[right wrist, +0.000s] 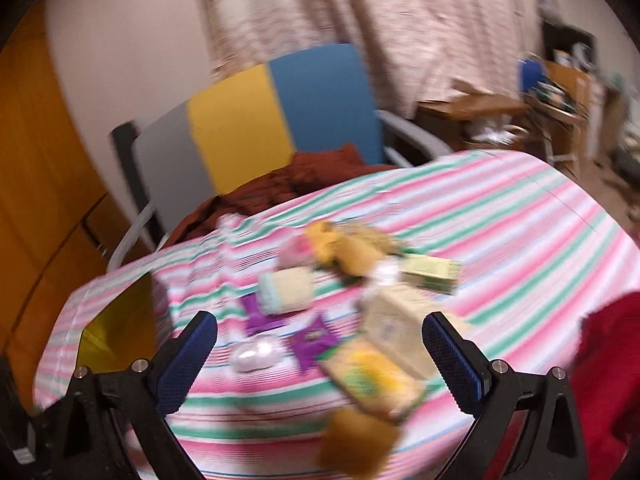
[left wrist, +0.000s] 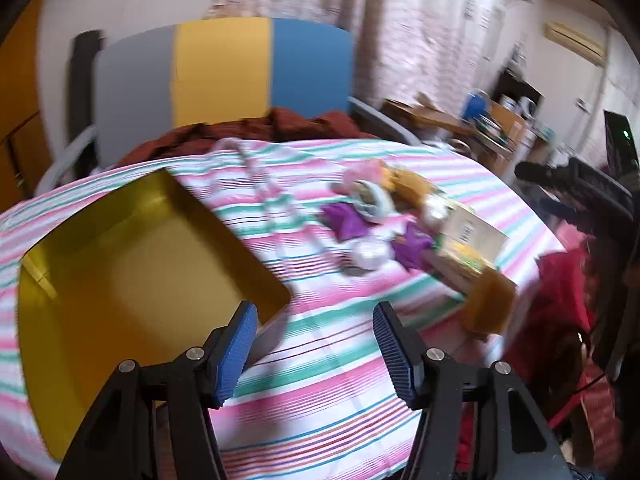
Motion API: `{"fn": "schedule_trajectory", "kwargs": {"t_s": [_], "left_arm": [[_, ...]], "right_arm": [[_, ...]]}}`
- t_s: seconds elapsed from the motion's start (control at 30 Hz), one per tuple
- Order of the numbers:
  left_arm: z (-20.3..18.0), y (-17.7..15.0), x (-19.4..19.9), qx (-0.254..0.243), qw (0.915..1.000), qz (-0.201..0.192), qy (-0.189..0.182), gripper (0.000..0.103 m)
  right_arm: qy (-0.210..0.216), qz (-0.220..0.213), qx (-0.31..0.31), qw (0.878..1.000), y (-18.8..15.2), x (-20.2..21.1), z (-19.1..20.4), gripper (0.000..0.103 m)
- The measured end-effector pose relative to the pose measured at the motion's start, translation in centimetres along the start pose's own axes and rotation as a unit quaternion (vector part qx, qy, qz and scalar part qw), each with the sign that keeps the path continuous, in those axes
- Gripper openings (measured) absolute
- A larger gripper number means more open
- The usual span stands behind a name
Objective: Organize objects
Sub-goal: 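Move the left tool to the yellow sponge while the right tool approaches the tan box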
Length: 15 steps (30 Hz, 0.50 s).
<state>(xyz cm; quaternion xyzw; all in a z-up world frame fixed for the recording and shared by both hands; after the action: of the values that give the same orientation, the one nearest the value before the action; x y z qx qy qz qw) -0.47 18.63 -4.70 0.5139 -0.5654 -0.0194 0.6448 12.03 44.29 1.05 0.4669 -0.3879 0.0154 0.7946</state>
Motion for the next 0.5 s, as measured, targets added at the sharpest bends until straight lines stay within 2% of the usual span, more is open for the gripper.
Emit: {"fn": "schedule_trajectory", "kwargs": {"t_s": [0.13, 0.3, 0.5], "left_arm": [[-4.4, 0.6, -1.6, -0.056, 0.9967, 0.011, -0.057, 0.061], [-10.7, 0.7, -4.2, -0.128, 0.983, 0.037, -0.126, 0.061], [-16.0, -0.8, -7.3, -0.183, 0.9693, 0.074, -0.147, 0.062]], "right_arm": [[-0.027, -0.001, -0.033, 0.999, 0.4, 1.0, -3.8, 0.103], [-0.037, 0.008, -0.049, 0.998, 0.2, 1.5, -6.1, 0.103], [-0.076, 0.031, -0.025, 0.996, 0.1, 1.7, -8.3, 0.103]]}}
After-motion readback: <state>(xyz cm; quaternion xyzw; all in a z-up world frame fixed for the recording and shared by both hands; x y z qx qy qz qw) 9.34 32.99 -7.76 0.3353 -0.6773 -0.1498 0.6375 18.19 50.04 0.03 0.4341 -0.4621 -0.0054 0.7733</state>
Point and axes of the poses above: each gripper's, at about its wrist camera, not at the fingertips, and x roughly against the way its jaws point, z to its left, y to its top, the point moved 4 cm from there along -x, roughly the way its jaws point, and after that the axes turned 1 degree about -y, right-handed, at the moved point
